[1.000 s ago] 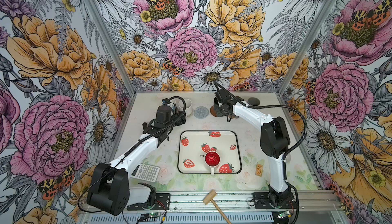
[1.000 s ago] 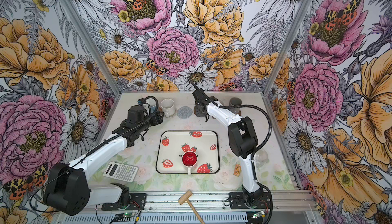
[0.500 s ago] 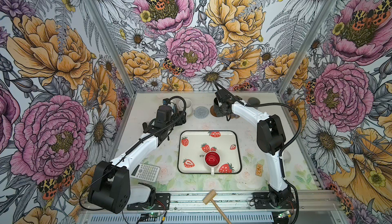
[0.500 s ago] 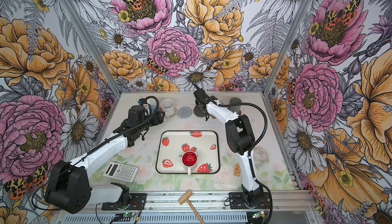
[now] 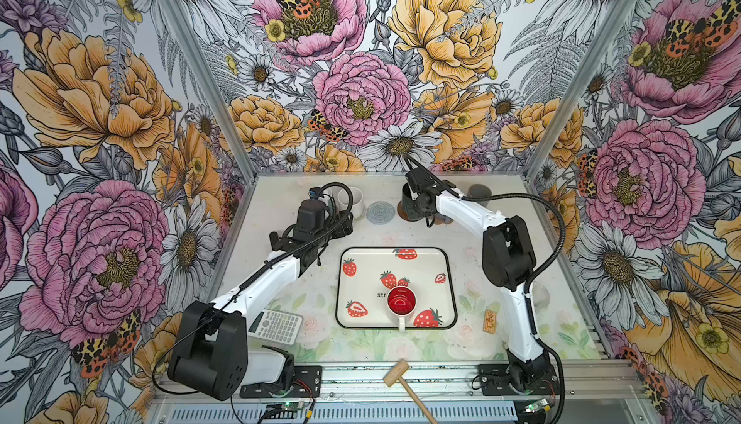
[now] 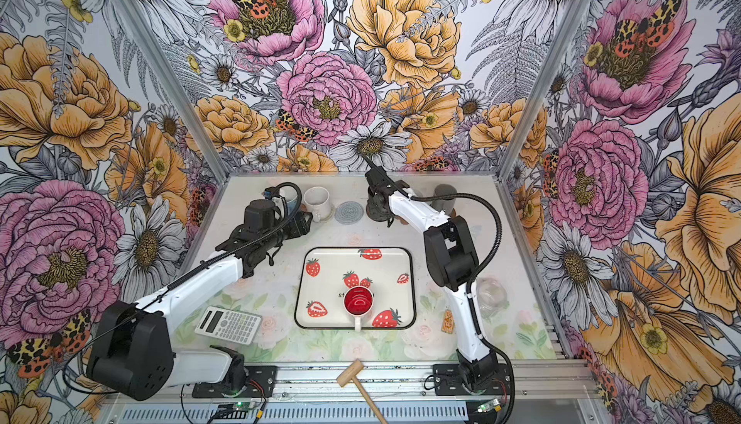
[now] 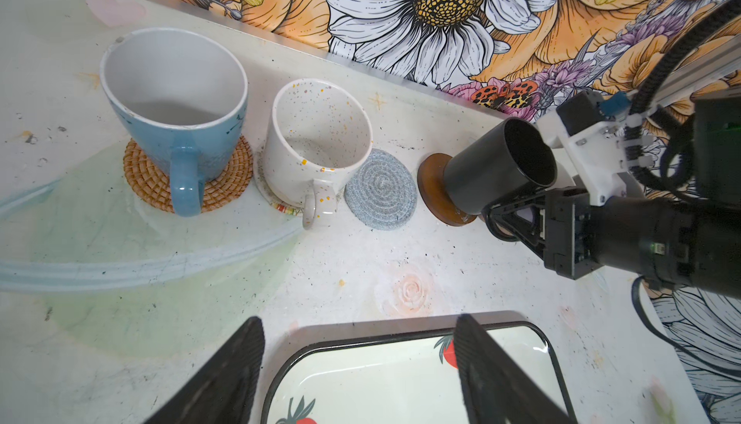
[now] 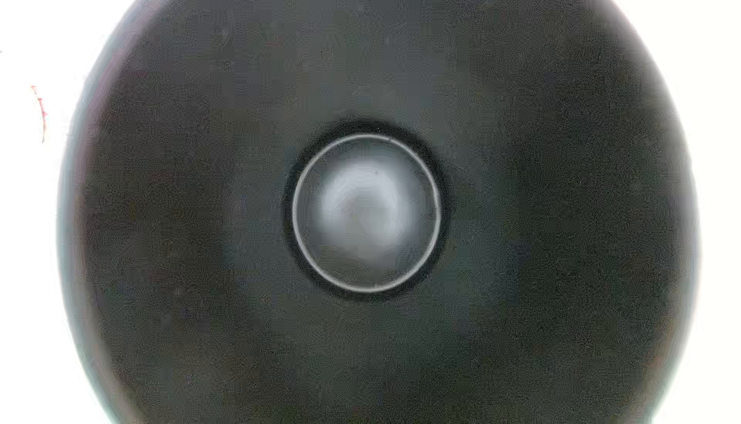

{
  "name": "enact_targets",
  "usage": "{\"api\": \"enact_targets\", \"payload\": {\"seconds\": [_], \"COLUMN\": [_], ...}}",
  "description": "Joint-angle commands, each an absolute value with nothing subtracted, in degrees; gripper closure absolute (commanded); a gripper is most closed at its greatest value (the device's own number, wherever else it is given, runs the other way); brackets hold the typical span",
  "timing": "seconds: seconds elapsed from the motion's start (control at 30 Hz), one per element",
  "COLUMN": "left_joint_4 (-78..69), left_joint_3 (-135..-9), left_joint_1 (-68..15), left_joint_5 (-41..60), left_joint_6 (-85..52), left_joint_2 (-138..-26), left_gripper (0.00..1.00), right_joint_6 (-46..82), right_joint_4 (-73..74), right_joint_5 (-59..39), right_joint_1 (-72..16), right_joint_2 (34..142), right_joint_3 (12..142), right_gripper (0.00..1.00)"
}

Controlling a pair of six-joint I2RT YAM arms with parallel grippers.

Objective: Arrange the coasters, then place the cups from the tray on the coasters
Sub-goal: 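Lower the black mug with the right gripper onto the brown coaster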

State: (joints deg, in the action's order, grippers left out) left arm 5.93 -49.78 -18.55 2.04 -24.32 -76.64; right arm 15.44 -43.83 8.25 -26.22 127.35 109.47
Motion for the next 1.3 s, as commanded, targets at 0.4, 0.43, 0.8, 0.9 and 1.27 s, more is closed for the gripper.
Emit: {"api": "enact_targets", "payload": {"seconds": [0.4,0.43,0.8,0.9,1.27], "left_joint_4": [4.32,4.33,4.31,4.28,4.13], "left_joint_3": [-50.11,-50.11,-50.13,-50.1,-49.85], "left_joint_1": [-18.04,-18.02,-17.99,-18.02,-17.96], "left_joint_5": [3.56,3.38,3.58,3.63,3.18], "left_joint_6": [-25.18,-25.14,-25.14,-25.3,-25.43], "left_joint_2": [-77.28,-77.26,-77.34,-77.5,-77.08], "left_gripper": [0.24,0.24,0.24,0.24,0.24], "right_joint_6": [14.9,14.87,14.85,14.87,14.94], "right_joint_4": [-39.64,-39.64,-39.63,-39.59,-39.64], "right_joint_5": [9.96,9.96,9.8,9.69,9.17], "right_joint_1": [-25.86,-25.84,-25.71,-25.5,-25.19], "right_joint_2": [129.01,129.11,129.99,130.18,130.8], "right_joint_3": [112.61,112.59,112.85,113.07,112.94], "right_gripper": [1.0,1.0,1.0,1.0,1.0]}}
